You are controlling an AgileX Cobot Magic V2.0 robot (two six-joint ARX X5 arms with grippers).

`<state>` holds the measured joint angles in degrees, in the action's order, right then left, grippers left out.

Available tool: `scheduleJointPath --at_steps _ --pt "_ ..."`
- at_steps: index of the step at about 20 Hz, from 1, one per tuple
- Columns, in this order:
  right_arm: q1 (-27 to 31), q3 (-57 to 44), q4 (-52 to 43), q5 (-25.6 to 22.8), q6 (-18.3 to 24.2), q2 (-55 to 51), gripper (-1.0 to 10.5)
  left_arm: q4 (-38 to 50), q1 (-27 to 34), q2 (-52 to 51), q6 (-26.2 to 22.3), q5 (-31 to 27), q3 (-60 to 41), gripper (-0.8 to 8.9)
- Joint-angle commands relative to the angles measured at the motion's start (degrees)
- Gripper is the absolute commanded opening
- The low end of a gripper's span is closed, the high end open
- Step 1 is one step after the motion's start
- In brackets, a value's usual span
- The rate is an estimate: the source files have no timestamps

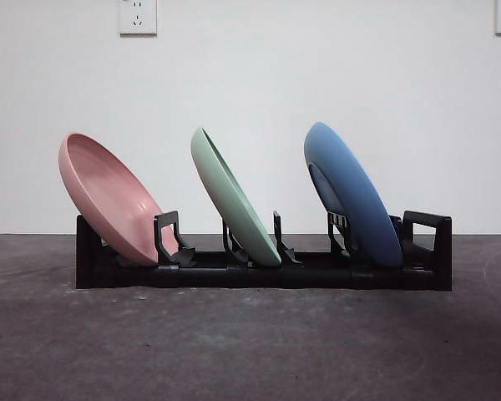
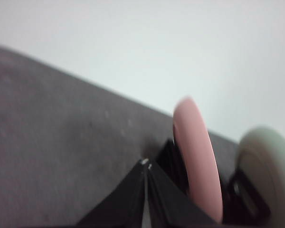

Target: Place the plate

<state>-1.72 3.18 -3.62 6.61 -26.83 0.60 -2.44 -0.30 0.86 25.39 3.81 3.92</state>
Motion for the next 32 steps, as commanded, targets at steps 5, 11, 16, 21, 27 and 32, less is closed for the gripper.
scheduleJointPath --at_steps 5,11,16,21,27,32 --pt "0.0 14.4 14.7 5.5 -3.1 8.5 0.1 -15.3 -0.1 8.7 -4.7 3.7 15.8 0.11" --pt "0.0 28.1 24.2 11.9 2.2 20.5 0.1 -29.6 -0.1 22.3 -10.9 6.8 30.4 0.11" --pt "0.0 39.0 33.9 17.3 7.7 31.2 0.1 -39.0 -0.2 33.1 -15.8 9.0 40.3 0.11" --pt "-0.3 48.7 43.0 20.2 13.9 42.9 0.1 -48.8 -1.3 43.7 -20.8 11.0 49.3 0.12" --pt "-3.1 61.2 53.7 20.3 20.0 57.0 2.0 -56.7 -2.8 54.7 -24.7 11.3 58.4 2.04" --pt "-5.8 70.9 63.0 15.6 21.6 66.1 4.2 -55.6 -2.8 55.2 -24.7 11.3 60.2 3.44"
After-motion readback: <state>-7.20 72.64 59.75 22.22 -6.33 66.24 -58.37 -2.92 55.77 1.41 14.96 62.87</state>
